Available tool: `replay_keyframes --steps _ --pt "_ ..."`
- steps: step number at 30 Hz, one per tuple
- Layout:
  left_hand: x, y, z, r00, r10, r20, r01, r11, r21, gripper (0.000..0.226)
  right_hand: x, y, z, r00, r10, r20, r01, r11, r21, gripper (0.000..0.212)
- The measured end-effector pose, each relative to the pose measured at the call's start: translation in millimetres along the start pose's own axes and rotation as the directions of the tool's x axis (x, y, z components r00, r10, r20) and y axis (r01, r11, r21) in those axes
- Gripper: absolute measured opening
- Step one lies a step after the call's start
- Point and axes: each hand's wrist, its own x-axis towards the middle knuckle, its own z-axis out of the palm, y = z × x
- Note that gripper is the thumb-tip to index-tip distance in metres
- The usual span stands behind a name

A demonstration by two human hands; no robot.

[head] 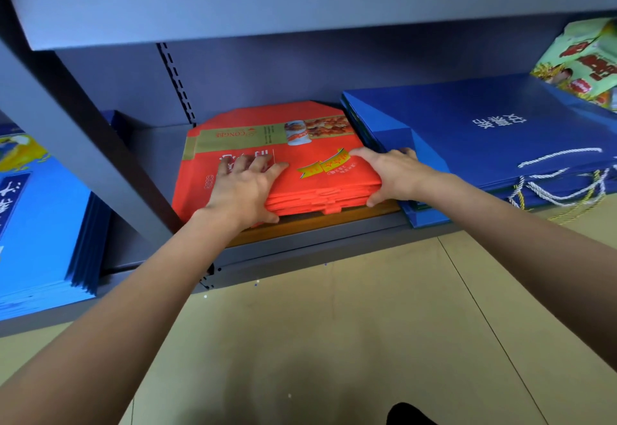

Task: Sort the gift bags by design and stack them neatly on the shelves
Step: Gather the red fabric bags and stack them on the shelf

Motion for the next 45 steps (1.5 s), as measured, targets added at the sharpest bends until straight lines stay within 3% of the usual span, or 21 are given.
replay_keyframes --steps 2,7,15,21,26,28,31,34,45 --pt "-0.1 3.6 2.1 0.999 -0.001 -0.047 0.001 1.000 0.000 0.096 1.2 3.2 0.9 1.000 0.010 0.000 -0.010 1.000 -0.023 0.097" --pt "3.0 -5.6 -3.5 0.995 0.073 0.065 -0.058 0.978 -0.202 0.092 5.1 0.8 -7.4 1.000 0.010 0.028 -0.009 0.999 -0.034 0.093" --pt "6.0 7.8 4.5 0.998 0.069 -0.011 -0.070 0.980 -0.184 0.089 7.2 3.6 -12.6 0.998 0.027 0.056 -0.021 0.993 -0.118 0.096" --pt "-7.2 -6.9 4.3 0.999 0.032 -0.021 -0.036 0.976 -0.214 0.091 10.5 1.8 -19.6 0.992 0.041 0.116 -0.046 0.998 0.038 0.099" --pt "-8.3 -17.9 1.6 1.000 -0.012 -0.006 0.011 0.976 -0.217 0.090 11.8 9.2 -33.1 0.984 0.014 0.179 -0.058 0.969 0.239 0.079" --pt "-6.9 -16.7 0.1 1.000 0.008 0.022 -0.004 0.981 -0.193 0.092 11.3 12.3 -32.0 0.981 0.023 0.195 -0.072 0.966 0.249 0.076" --pt "-3.4 -13.9 -0.8 0.997 0.043 0.066 -0.034 0.990 -0.140 0.096 7.8 11.3 -17.8 0.977 0.021 0.214 -0.055 0.986 0.156 0.092" --pt "-0.3 -10.6 1.4 0.998 0.039 0.055 -0.033 0.993 -0.109 0.097 9.2 9.7 -2.7 0.989 0.012 0.145 -0.028 0.994 0.107 0.101" --pt "-6.3 1.6 6.0 0.999 0.017 -0.044 -0.023 0.989 -0.145 0.089 -1.8 11.6 0.8 1.000 0.003 0.024 -0.007 0.986 0.167 0.090"
